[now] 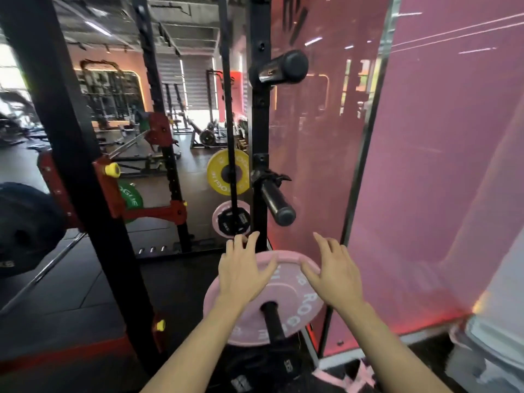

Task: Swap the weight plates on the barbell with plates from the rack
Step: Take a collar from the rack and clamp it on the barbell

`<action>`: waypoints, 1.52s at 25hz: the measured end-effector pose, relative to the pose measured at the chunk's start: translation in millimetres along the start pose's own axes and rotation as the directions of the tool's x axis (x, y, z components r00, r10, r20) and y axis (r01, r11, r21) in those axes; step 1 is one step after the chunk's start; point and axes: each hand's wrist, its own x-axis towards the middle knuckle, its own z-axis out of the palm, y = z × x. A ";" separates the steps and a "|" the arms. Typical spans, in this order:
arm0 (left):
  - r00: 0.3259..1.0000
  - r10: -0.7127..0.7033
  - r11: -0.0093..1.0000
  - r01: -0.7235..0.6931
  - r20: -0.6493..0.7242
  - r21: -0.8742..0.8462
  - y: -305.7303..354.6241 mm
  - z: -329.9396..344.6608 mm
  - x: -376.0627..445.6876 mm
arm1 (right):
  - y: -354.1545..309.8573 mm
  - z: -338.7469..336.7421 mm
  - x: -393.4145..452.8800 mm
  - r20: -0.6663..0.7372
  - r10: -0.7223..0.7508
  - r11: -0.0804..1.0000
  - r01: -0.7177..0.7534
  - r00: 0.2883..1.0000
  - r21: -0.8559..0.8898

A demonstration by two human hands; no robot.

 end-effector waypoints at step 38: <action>0.976 0.137 0.988 -0.147 -0.169 -0.051 -31.6 57.4 186.5 | -5.4 99.1 213.0 0.048 -0.097 0.837 0.056 0.994 0.544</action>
